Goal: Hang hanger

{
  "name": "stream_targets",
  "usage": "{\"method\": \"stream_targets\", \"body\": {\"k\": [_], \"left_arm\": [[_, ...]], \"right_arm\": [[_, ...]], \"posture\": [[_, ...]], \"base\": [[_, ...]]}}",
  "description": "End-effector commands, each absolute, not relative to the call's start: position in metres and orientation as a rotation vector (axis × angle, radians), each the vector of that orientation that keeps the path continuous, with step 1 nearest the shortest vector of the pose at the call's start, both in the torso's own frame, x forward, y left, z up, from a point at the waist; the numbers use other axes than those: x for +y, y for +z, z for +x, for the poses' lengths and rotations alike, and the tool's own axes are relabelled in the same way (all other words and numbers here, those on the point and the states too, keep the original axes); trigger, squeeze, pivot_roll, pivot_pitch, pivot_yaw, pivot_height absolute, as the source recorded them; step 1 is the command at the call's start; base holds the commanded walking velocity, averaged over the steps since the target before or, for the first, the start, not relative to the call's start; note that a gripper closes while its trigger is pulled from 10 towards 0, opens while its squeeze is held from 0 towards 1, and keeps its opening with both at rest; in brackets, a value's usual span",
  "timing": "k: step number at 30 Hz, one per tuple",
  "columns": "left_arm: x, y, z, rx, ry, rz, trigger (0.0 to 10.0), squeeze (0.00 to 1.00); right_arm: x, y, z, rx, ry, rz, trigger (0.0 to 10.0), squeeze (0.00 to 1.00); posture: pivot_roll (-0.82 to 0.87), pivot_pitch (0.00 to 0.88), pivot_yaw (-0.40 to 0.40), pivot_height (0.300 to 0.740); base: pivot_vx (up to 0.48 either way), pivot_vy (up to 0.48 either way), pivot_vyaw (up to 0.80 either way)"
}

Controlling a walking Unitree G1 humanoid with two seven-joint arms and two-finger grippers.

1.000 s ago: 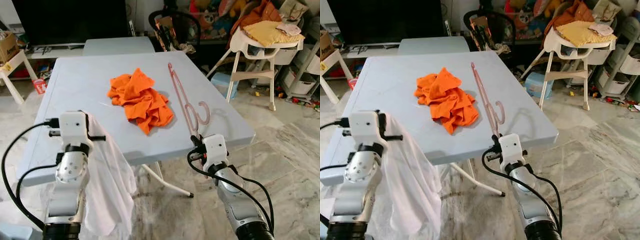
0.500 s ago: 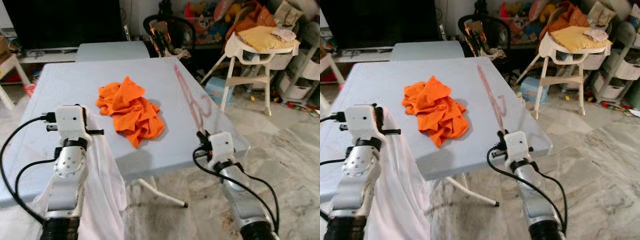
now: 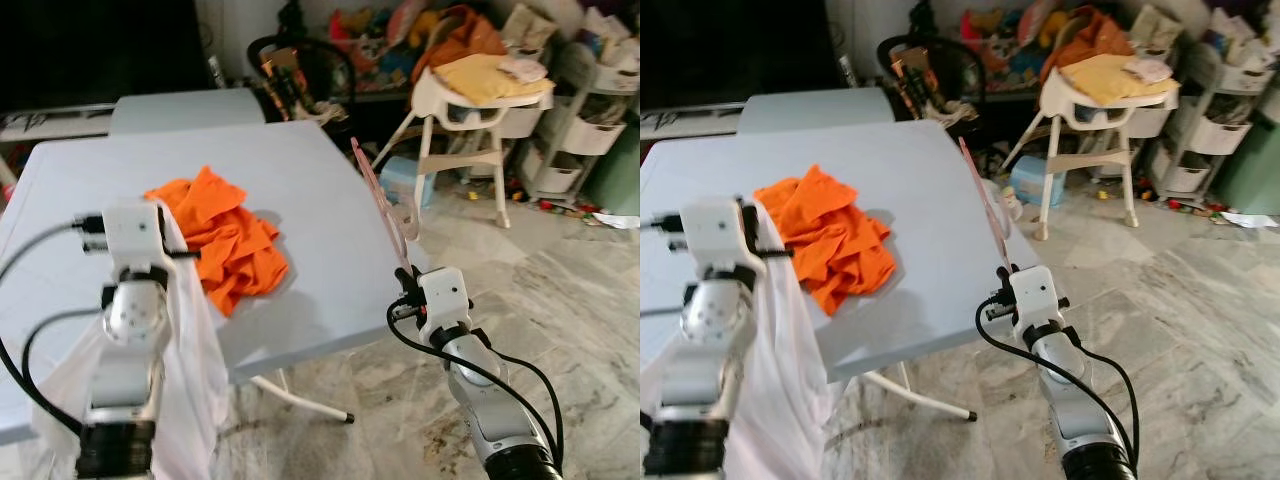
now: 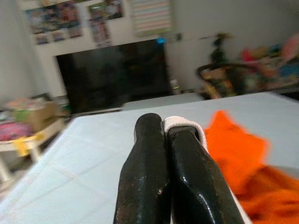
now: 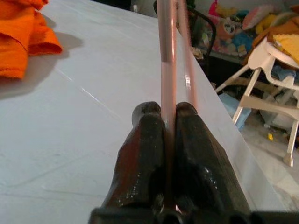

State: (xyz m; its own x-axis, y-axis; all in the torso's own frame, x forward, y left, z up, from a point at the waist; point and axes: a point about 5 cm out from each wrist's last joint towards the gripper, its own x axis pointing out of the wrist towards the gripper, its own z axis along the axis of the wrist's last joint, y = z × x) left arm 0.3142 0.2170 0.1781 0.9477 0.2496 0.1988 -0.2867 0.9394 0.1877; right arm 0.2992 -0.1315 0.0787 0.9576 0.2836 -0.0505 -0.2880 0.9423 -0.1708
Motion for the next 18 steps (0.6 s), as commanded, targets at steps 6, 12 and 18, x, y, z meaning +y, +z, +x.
{"method": "stream_targets", "body": {"k": [6,12,18], "left_arm": [[0.203,0.175,0.332,-0.13,0.248,0.307,10.0,0.0],[0.226,0.203,0.355,-0.191,0.39,0.463,10.0,0.0],[0.245,0.254,0.378,-0.268,0.615,0.507,10.0,0.0]], "right_arm": [[-0.128,0.06,0.291,0.124,0.323,-0.169,10.0,0.0],[-0.133,0.057,0.286,0.143,0.326,-0.175,10.0,0.0],[-0.136,0.056,0.283,0.159,0.329,-0.174,10.0,0.0]], "posture": [[0.04,0.0,-0.017,0.74],[0.01,0.0,-0.02,0.74],[-0.01,0.0,-0.026,0.74]], "base": [[0.0,0.0,0.0],[0.0,0.0,0.0],[0.0,0.0,0.0]]}}
